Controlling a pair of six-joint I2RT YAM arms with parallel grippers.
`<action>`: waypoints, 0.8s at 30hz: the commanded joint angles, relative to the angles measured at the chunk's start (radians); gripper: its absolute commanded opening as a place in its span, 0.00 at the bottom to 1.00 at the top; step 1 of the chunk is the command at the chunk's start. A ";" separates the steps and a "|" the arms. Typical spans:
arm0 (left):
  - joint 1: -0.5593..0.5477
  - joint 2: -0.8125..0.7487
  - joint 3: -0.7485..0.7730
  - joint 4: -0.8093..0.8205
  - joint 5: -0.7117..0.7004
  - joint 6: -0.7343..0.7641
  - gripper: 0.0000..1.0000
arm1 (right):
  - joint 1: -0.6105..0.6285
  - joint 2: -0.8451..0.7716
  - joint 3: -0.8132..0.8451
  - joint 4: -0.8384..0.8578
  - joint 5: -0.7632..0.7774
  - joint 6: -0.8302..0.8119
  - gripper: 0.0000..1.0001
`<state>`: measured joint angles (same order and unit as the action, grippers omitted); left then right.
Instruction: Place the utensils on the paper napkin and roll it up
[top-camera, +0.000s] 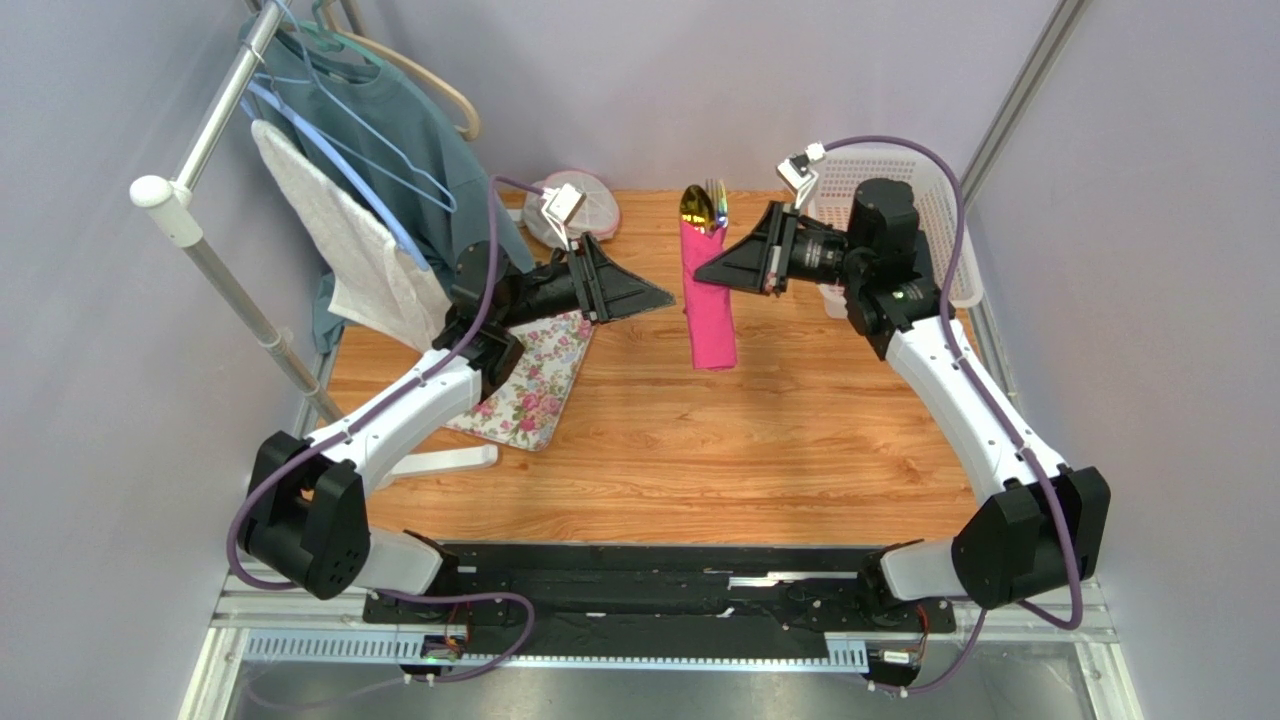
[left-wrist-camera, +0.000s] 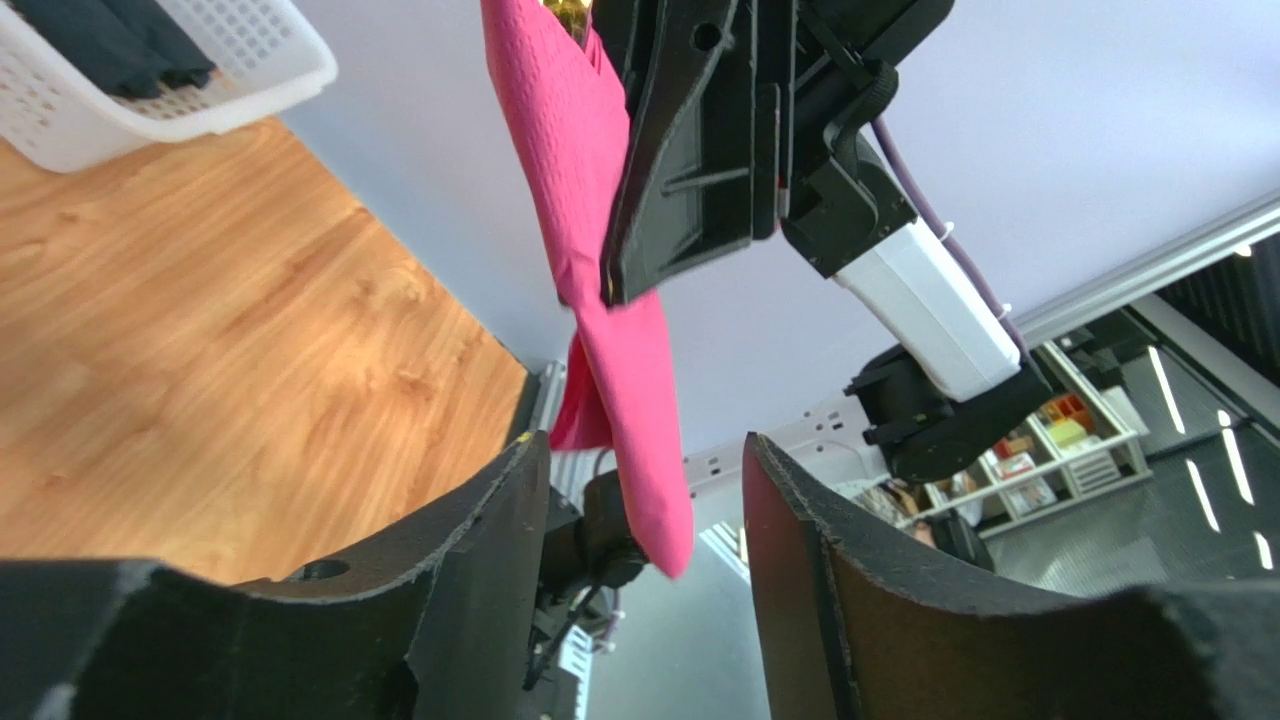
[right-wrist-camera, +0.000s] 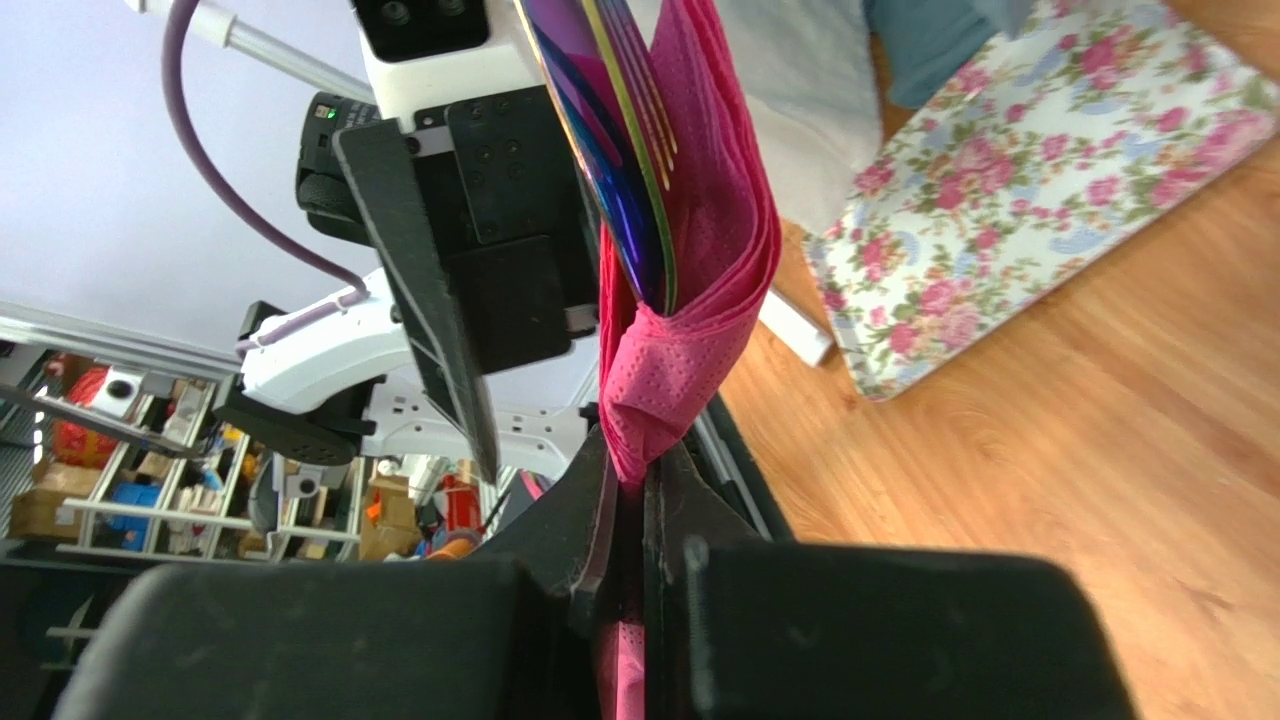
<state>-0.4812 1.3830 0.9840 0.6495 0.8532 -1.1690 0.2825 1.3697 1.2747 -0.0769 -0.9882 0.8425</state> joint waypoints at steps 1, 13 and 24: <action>0.018 -0.029 0.004 -0.013 -0.002 0.051 0.62 | -0.086 0.011 0.055 -0.084 -0.107 -0.115 0.00; 0.024 -0.048 -0.031 -0.036 0.056 0.104 0.68 | -0.529 0.374 0.362 -0.494 -0.202 -0.730 0.00; 0.023 -0.016 -0.073 0.013 0.050 0.057 0.68 | -0.660 0.800 0.837 -0.381 -0.135 -0.743 0.00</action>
<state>-0.4603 1.3674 0.9195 0.6044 0.8898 -1.1015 -0.3904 2.0926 1.9785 -0.5461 -1.1225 0.1184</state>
